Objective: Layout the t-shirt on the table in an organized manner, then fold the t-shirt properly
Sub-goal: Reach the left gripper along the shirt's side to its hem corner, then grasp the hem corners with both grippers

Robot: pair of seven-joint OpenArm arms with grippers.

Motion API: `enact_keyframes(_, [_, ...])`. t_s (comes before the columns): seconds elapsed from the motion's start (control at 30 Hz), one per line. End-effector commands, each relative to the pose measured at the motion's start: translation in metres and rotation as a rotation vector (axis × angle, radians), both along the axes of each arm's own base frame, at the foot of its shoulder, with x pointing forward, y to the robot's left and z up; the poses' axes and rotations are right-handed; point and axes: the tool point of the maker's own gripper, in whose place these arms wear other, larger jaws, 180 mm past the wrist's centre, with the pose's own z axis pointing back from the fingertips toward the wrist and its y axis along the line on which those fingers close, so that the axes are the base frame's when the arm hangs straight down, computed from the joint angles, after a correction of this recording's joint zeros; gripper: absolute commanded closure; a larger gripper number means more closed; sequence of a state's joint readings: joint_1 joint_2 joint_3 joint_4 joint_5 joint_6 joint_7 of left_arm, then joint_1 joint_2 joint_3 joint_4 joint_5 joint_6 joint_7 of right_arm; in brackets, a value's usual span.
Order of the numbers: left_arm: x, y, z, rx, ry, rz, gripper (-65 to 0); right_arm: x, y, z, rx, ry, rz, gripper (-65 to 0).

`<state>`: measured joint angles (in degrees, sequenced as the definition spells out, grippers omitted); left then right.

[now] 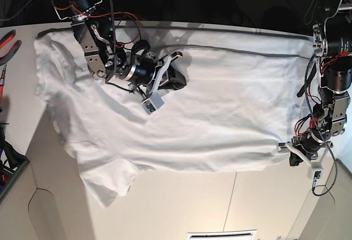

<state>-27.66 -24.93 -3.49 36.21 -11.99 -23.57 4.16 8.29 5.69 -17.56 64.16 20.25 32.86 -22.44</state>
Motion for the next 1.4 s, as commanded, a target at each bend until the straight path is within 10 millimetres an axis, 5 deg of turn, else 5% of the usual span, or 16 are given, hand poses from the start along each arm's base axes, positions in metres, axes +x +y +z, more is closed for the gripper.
enact_keyframes(0.0, [0.017, 0.008, 0.03, 0.005, -0.088, 0.005, 0.0, 0.031, -0.003, 0.029, 0.036, -0.093, -0.035, 0.0])
enact_keyframes(0.17, [0.016, -0.014, 0.031, -0.047, -0.093, -0.099, 0.0, 0.086, -0.028, 0.088, 0.051, -0.274, -0.12, -9.0])
enact_keyframes(0.37, [0.016, -0.028, 0.033, -0.103, -0.107, -0.142, 0.0, 0.144, -0.088, 0.135, 0.014, -0.406, -0.292, -11.1])
enact_keyframes(0.5, [0.016, -0.038, 0.033, -0.124, -0.108, -0.169, -17.6, 0.167, -0.139, 0.152, -0.044, -0.459, -0.436, -11.1])
enact_keyframes(0.57, [0.016, -0.041, 0.032, -0.13, -0.108, -0.172, -18.4, 0.174, -0.167, 0.157, -0.063, -0.476, -0.533, -11.9])
enact_keyframes(0.77, [0.018, -0.06, 0.026, -0.161, -0.107, -0.187, -18.4, 0.173, -0.255, 0.137, -0.209, -0.415, -0.807, -36.9])
enact_keyframes(0.97, [0.021, -0.094, 0.021, -0.215, -0.11, -0.214, -18.4, 0.155, -0.306, 0.083, -0.292, -0.296, -0.858, -39.6])
enact_keyframes(1.17, [0.023, -0.119, 0.017, -0.256, -0.112, -0.235, -18.4, 0.149, -0.309, 0.04, -0.238, -0.163, -0.876, -39.6])
enact_keyframes(1.37, [0.023, -0.129, 0.016, -0.27, -0.111, -0.243, -18.4, 0.172, -0.292, 0.045, -0.135, -0.124, -0.845, -39.6])
